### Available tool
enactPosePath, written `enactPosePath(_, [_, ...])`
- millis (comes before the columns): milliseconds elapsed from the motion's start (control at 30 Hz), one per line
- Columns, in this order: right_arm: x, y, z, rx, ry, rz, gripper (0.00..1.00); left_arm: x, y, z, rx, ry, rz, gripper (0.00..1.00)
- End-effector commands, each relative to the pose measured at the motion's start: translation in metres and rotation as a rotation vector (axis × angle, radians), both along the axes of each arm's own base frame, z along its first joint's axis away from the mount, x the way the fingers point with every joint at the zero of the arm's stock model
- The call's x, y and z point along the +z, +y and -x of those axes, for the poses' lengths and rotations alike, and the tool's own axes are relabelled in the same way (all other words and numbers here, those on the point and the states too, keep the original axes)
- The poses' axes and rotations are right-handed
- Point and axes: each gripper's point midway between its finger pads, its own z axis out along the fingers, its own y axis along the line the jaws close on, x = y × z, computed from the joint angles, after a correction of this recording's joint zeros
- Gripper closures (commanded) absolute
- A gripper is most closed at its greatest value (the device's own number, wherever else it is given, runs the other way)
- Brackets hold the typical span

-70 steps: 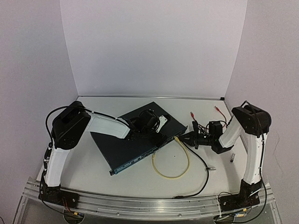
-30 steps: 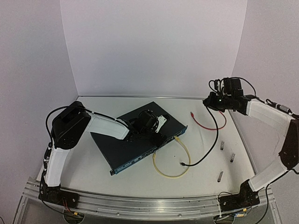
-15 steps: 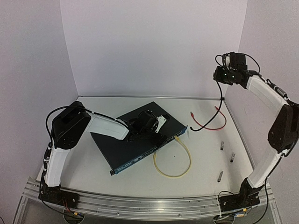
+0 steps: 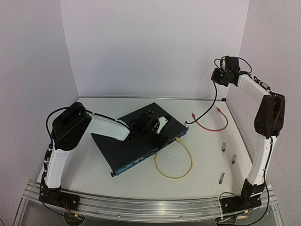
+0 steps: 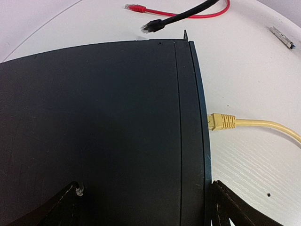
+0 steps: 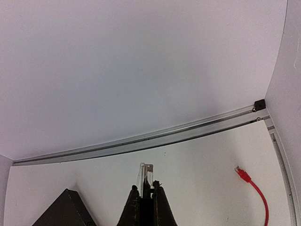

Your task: Pull the plug from the switch port

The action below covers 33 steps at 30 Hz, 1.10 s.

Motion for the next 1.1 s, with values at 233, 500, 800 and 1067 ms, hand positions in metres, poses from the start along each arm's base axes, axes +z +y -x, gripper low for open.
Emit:
enactPosePath(233, [-0.111, -0.059, -0.003, -0.102, 0.196, -0.068, 0.96, -0.097, 0.073, 0.004, 0.139, 0.244, -0.217, 0.08])
enactPosePath(500, [-0.167, -0.056, 0.023, -0.058, 0.333, -0.079, 0.59, -0.096, 0.077, 0.003, 0.146, 0.235, -0.224, 0.08])
enactPosePath(800, [-0.153, -0.029, 0.06, 0.056, 0.389, -0.171, 0.13, -0.094, 0.078, 0.004, 0.14, 0.231, -0.225, 0.08])
enactPosePath(1067, [-0.144, 0.095, 0.152, 0.404, 0.475, -0.323, 0.12, -0.094, 0.077, 0.007, 0.131, 0.237, -0.212, 0.08])
